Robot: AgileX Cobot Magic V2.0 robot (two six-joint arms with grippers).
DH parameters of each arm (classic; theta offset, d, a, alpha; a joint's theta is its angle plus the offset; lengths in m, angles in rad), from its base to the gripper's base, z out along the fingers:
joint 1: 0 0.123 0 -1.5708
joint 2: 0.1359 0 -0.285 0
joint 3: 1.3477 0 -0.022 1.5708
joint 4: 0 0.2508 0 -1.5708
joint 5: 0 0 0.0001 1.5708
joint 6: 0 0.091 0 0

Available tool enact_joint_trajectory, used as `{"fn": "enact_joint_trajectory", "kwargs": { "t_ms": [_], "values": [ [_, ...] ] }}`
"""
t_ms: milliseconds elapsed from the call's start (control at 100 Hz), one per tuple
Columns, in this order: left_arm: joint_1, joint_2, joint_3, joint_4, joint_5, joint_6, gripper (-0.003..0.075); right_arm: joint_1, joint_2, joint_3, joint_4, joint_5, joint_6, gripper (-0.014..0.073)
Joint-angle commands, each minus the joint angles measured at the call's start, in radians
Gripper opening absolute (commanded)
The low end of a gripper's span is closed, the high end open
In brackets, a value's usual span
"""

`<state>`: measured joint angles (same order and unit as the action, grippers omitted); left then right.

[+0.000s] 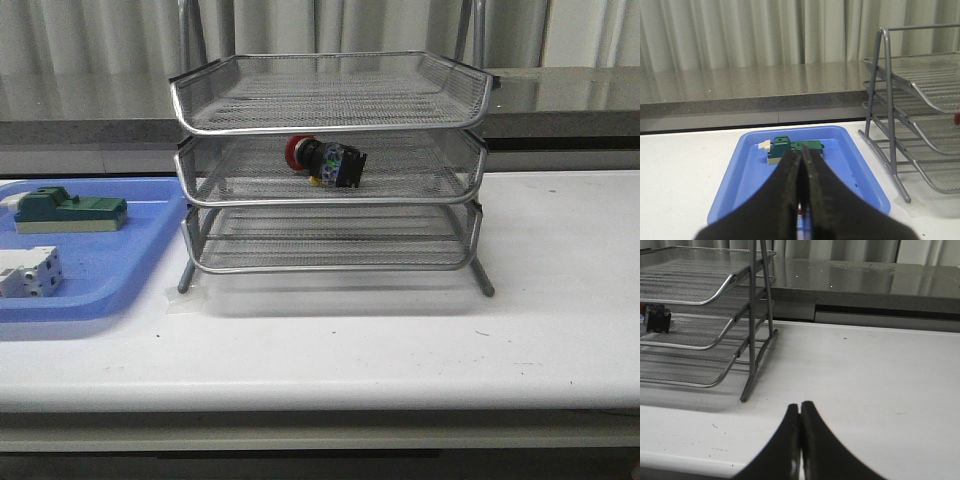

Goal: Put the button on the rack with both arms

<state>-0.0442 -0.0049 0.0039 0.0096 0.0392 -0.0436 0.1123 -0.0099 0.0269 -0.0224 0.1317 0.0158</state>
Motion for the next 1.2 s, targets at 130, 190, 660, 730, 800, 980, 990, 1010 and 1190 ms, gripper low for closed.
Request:
{"fn": "enact_joint_trajectory", "kwargs": {
  "t_ms": [130,190,660,730,800,980,990,1010,1190],
  "values": [
    [0.057,-0.032,0.024,0.002,-0.099,-0.034,-0.002,-0.007,-0.016,0.001,-0.013,-0.088,-0.008,-0.0057],
    [0.065,-0.032,0.034,0.0,-0.114,-0.034,-0.002,-0.007,-0.016,0.001,-0.013,-0.088,-0.008,-0.0057],
    [0.065,-0.032,0.034,0.0,-0.108,-0.034,-0.002,-0.007,-0.016,0.001,-0.013,-0.088,-0.008,-0.0057],
    [0.065,-0.032,0.034,0.0,-0.108,-0.034,-0.002,-0.007,-0.016,0.001,-0.013,-0.088,-0.008,-0.0057],
    [0.065,-0.032,0.034,0.0,-0.108,-0.034,-0.002,-0.007,-0.016,0.001,-0.013,-0.088,-0.008,-0.0057],
    [0.065,-0.032,0.034,0.0,-0.108,-0.034,-0.002,-0.007,-0.016,0.001,-0.013,-0.088,-0.008,-0.0057],
    [0.065,-0.032,0.034,0.0,-0.108,-0.034,-0.002,-0.007,-0.016,0.001,-0.013,-0.088,-0.008,-0.0057],
    [0.065,-0.032,0.034,0.0,-0.108,-0.034,-0.002,-0.007,-0.016,0.001,-0.013,-0.088,-0.008,-0.0057],
    [0.065,-0.032,0.034,0.0,-0.108,-0.034,-0.002,-0.007,-0.016,0.001,-0.013,-0.088,-0.008,-0.0057]
  ]
}}
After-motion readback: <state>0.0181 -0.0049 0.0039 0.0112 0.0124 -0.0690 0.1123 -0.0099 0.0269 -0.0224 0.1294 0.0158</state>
